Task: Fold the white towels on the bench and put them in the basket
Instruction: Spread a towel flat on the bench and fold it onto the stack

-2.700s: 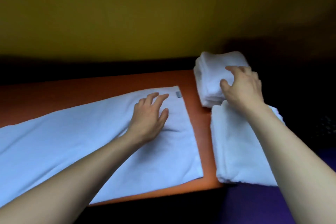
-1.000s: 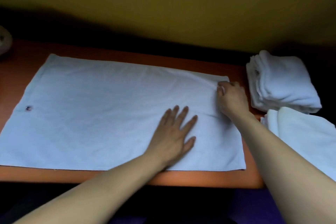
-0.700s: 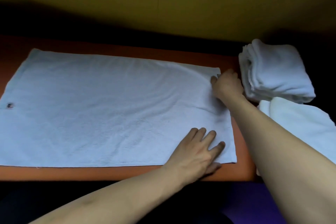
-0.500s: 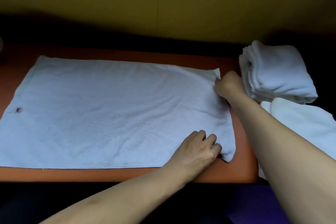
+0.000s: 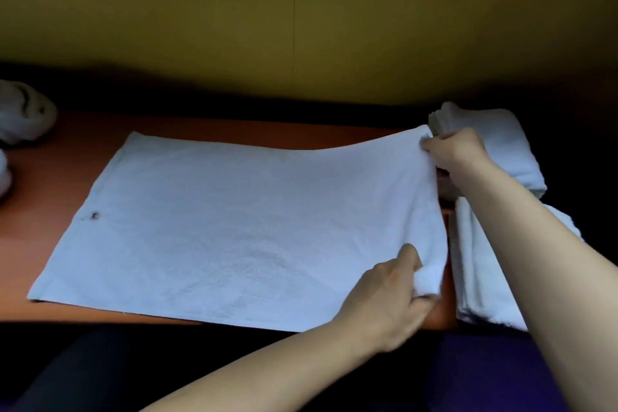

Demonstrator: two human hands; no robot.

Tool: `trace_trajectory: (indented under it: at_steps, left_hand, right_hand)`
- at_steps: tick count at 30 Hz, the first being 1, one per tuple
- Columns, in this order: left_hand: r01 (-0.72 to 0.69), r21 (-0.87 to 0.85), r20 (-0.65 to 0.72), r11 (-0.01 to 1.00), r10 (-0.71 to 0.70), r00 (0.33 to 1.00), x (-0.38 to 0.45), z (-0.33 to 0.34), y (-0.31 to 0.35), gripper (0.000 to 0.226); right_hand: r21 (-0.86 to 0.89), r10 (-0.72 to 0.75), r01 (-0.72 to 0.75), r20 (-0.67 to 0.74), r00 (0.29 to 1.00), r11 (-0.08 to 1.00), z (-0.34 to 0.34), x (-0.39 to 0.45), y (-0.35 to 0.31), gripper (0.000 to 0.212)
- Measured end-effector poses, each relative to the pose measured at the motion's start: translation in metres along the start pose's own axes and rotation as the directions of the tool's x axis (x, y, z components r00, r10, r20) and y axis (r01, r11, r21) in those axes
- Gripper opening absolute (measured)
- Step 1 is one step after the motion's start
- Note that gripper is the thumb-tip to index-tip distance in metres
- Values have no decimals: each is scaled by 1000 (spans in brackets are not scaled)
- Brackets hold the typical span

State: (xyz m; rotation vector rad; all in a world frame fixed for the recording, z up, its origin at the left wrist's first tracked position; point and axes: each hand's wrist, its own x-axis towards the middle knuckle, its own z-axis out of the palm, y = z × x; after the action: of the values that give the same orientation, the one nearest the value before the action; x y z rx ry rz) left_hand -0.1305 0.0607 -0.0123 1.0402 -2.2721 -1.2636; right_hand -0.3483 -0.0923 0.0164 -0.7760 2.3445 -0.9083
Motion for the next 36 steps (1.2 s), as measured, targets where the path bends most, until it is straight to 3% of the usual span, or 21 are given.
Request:
trace_trajectory:
  at_steps: [6, 9, 15, 24, 29, 32, 36]
  left_hand:
    - [-73, -181, -170, 981, 42, 985, -25, -12, 33, 35]
    - [-61, -208, -268, 976, 3, 963, -42, -36, 24, 39]
    - [-2, -183, -399, 983, -72, 914, -82, -99, -15, 38]
    - [239, -338, -476, 910, -384, 791, -156, -187, -94, 37]
    - [357, -278, -523, 892, -452, 723, -185, -223, -143, 8]
    - [359, -307, -543, 882, -472, 694, -198, -240, -167, 2]
    - [357, -355, -538, 864, -501, 678, -213, -254, -191, 6]
  right_hand:
    - [118, -64, 72, -68, 996, 990, -48, -38, -15, 23]
    - [205, -132, 134, -27, 991, 970, -41, -61, -33, 20]
    - [306, -159, 128, 78, 984, 943, 22, -101, -81, 13]
    - [364, -212, 95, 296, 932, 927, 146, -172, -157, 5]
    - [336, -233, 106, 362, 903, 936, 211, -197, -194, 13]
    - [322, -233, 105, 388, 892, 941, 245, -211, -209, 6]
    - [283, -239, 124, 422, 874, 951, 282, -227, -219, 20]
